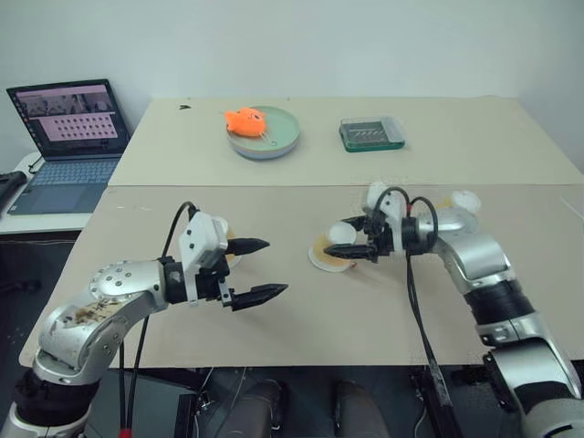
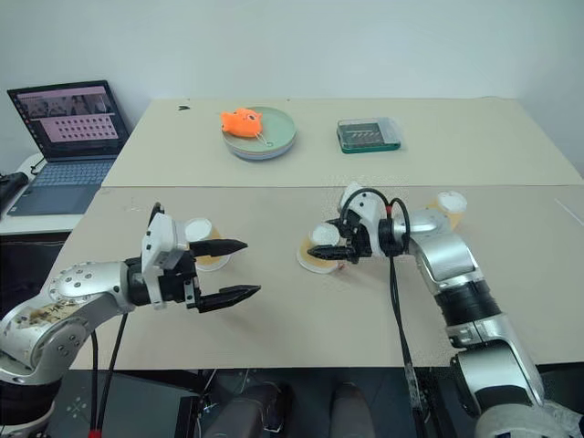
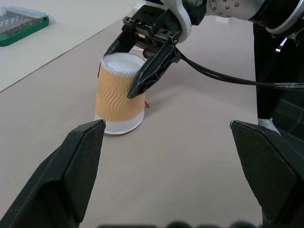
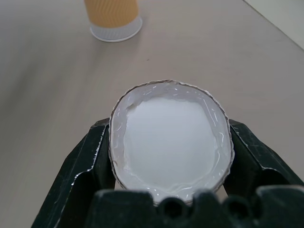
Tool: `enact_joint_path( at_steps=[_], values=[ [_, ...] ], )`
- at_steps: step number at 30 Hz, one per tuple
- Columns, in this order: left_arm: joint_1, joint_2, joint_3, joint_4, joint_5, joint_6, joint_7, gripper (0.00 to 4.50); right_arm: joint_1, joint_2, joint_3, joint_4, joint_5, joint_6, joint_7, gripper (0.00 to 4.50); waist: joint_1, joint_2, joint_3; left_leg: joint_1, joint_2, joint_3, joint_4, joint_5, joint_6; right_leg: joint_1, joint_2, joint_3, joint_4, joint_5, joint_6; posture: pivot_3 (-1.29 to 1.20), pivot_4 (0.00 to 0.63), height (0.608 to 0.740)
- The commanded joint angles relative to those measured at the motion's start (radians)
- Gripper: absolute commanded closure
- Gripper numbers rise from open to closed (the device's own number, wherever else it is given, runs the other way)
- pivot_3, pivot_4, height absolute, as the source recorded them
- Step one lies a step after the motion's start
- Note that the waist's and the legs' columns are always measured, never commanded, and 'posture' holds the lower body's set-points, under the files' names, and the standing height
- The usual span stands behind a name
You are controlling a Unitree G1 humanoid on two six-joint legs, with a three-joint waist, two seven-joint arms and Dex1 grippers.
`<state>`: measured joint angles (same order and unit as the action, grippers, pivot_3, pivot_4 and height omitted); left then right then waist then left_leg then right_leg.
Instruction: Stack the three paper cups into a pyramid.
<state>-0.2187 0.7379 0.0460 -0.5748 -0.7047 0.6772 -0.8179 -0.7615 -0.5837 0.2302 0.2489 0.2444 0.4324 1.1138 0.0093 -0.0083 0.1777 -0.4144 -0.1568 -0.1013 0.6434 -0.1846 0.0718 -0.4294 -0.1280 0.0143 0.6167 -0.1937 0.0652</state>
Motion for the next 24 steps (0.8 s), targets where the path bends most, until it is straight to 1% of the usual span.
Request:
enact_joint_path(
  at_steps=[1,6,8,9,10,11,16,24],
  values=[
    [-0.006,-0.013,0.004,-0.031,0.003,-0.02,0.013,0.0,-0.051,0.03,0.003,0.061,-0.049,-0.062,-0.022,1.83,-0.001,0.0,0.0,0.0,0.0,0.0,0.0,0.0,0.0,0.0,0.0,0.0,0.0,0.0,0.0,0.0,0.15,0.73],
    [-0.007,-0.015,0.004,-0.032,0.005,-0.023,0.015,0.0,-0.057,0.05,0.004,0.093,-0.089,-0.101,-0.026,1.83,-0.003,0.0,0.0,0.001,0.0,0.0,0.0,0.001,-0.001,0.0,0.001,0.0,0.003,0.0,-0.001,0.0,0.15,0.73],
    [-0.007,-0.015,0.002,-0.031,0.007,-0.024,0.015,0.0,-0.059,0.055,-0.001,0.098,-0.093,-0.097,-0.026,0.84,-0.003,0.0,0.0,0.001,0.0,0.0,0.0,0.001,-0.002,0.0,0.001,0.001,0.004,0.0,-0.001,0.0,0.15,0.73],
    [-0.007,-0.015,0.002,-0.031,0.007,-0.025,0.014,0.0,-0.059,0.056,-0.002,0.097,-0.096,-0.097,-0.025,0.62,-0.004,0.0,0.0,0.001,0.0,0.0,0.0,0.001,-0.002,0.0,0.001,0.001,0.005,0.0,-0.001,0.0,0.15,0.73],
    [-0.007,-0.016,0.002,-0.03,0.007,-0.025,0.014,0.0,-0.058,0.057,-0.002,0.096,-0.098,-0.097,-0.025,0.25,-0.004,0.0,0.0,0.001,0.0,0.0,0.0,0.002,-0.002,0.0,0.001,0.001,0.006,0.0,-0.001,0.0,0.15,0.73],
    [-0.007,-0.018,-0.001,-0.03,0.007,-0.026,0.013,0.0,-0.058,0.058,-0.003,0.09,-0.1,-0.095,-0.027,0.05,-0.005,0.0,0.0,0.001,0.0,0.0,0.0,0.002,-0.003,-0.001,0.001,0.001,0.006,0.0,-0.001,0.0,0.15,0.73],
    [-0.005,-0.021,-0.01,-0.026,0.013,-0.032,0.007,0.0,-0.057,0.067,-0.024,0.065,-0.095,-0.089,-0.035,0.05,-0.01,0.0,0.0,0.0,0.0,0.0,0.0,0.002,-0.003,-0.004,0.001,0.002,0.008,0.0,-0.001,0.0,0.15,0.73],
    [-0.015,-0.024,-0.022,-0.01,0.021,-0.038,-0.01,0.0,-0.051,0.03,-0.075,-0.021,-0.076,-0.059,-0.052,0.05,-0.011,0.0,0.0,0.0,0.0,0.0,0.0,0.002,-0.003,-0.007,0.001,0.002,0.008,0.0,-0.001,0.0,0.15,0.73]
  ],
)
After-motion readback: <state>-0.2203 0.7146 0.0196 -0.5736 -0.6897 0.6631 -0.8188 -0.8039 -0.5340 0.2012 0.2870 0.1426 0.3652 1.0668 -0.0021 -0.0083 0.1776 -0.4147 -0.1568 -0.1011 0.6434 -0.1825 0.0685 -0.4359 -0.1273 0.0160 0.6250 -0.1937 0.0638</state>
